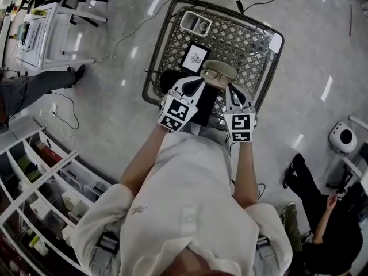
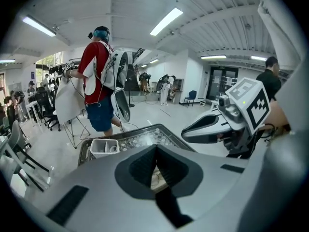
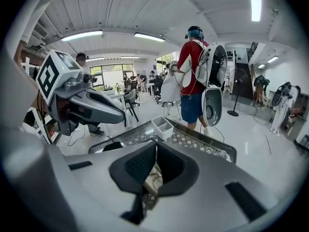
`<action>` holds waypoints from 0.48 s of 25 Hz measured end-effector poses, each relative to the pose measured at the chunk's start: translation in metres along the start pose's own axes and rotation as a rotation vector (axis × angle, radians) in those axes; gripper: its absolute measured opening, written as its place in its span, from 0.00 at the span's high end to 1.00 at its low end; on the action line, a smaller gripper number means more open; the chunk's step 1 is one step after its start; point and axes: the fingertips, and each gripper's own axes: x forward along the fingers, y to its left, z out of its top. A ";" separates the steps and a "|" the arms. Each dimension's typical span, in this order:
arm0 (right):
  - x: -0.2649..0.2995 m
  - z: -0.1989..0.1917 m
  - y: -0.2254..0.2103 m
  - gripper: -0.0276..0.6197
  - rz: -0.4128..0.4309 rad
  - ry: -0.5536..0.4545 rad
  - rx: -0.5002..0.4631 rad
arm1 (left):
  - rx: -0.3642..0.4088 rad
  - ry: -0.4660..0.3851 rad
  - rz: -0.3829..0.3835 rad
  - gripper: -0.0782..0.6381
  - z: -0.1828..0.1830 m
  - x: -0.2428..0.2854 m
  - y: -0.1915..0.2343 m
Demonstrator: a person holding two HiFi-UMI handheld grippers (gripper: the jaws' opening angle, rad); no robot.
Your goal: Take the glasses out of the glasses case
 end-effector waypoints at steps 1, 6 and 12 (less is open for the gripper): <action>0.002 -0.005 0.000 0.94 0.011 0.009 -0.002 | 0.000 0.009 0.005 0.87 -0.004 0.003 -0.002; 0.012 -0.024 -0.003 0.93 0.039 0.049 -0.016 | -0.023 0.032 0.016 0.87 -0.014 0.012 -0.004; 0.025 -0.043 -0.007 0.92 0.042 0.098 -0.044 | -0.024 0.051 0.002 0.87 -0.021 0.025 -0.004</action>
